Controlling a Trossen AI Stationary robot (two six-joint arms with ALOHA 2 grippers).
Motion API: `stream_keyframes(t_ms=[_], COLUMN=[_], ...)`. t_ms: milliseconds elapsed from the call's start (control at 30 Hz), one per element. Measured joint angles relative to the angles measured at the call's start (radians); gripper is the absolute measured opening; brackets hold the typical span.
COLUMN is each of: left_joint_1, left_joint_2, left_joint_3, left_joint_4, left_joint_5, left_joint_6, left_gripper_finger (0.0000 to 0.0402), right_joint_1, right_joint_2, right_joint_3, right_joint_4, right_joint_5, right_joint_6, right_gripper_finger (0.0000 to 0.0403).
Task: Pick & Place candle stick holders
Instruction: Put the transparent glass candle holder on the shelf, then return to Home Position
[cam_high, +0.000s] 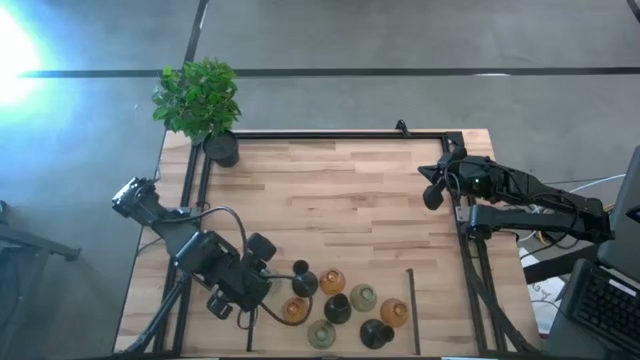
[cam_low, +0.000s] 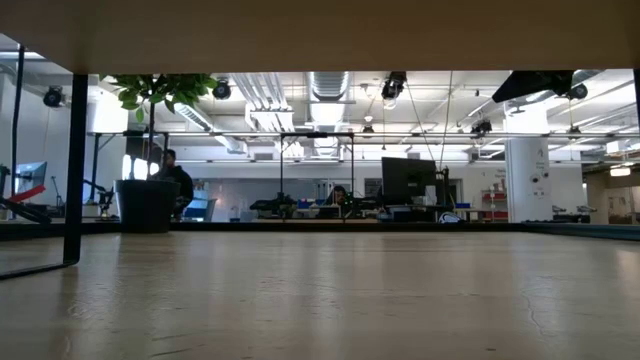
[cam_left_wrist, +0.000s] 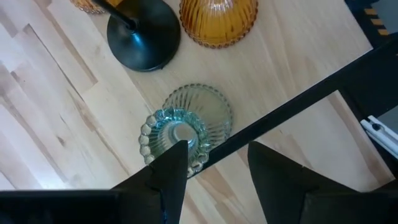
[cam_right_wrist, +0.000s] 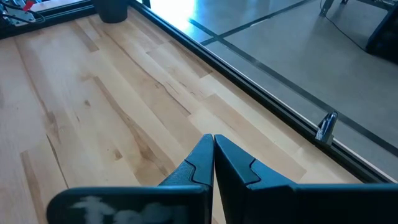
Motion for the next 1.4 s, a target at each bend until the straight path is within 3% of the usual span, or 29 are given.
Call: stream_keyframes(t_ms=[467, 867, 1000, 1200, 1300, 1400], left_joint_1=[0.001, 0.002, -0.002, -0.011, -0.01, -0.01], left_joint_2=[-0.019, -0.022, -0.049, -0.177, -0.249, -0.302], left_joint_3=[0.009, 0.272, 0.325, 0.299, 0.264, 0.25], left_joint_4=[0.018, 0.015, 0.002, 0.156, 0.328, 0.391], left_joint_5=[0.008, 0.014, -0.174, -0.471, -0.601, -0.665], left_joint_6=[0.001, -0.011, -0.044, -0.04, -0.025, -0.018], left_gripper_finger=[0.017, 0.0169, 0.0138, 0.0013, 0.0016, 0.0021], right_joint_1=[0.0, 0.0, 0.0, 0.0, 0.0, 0.0], right_joint_2=[0.0, 0.0, 0.0, 0.0, 0.0, 0.0], right_joint_3=[0.0, 0.0, 0.0, 0.0, 0.0, 0.0], right_joint_4=[0.0, 0.0, 0.0, 0.0, 0.0, 0.0], right_joint_5=[0.0, 0.0, 0.0, 0.0, 0.0, 0.0], right_joint_6=[0.0, 0.0, 0.0, 0.0, 0.0, 0.0], right_gripper_finger=[0.0008, 0.0008, 0.0008, 0.0008, 0.0008, 0.0008])
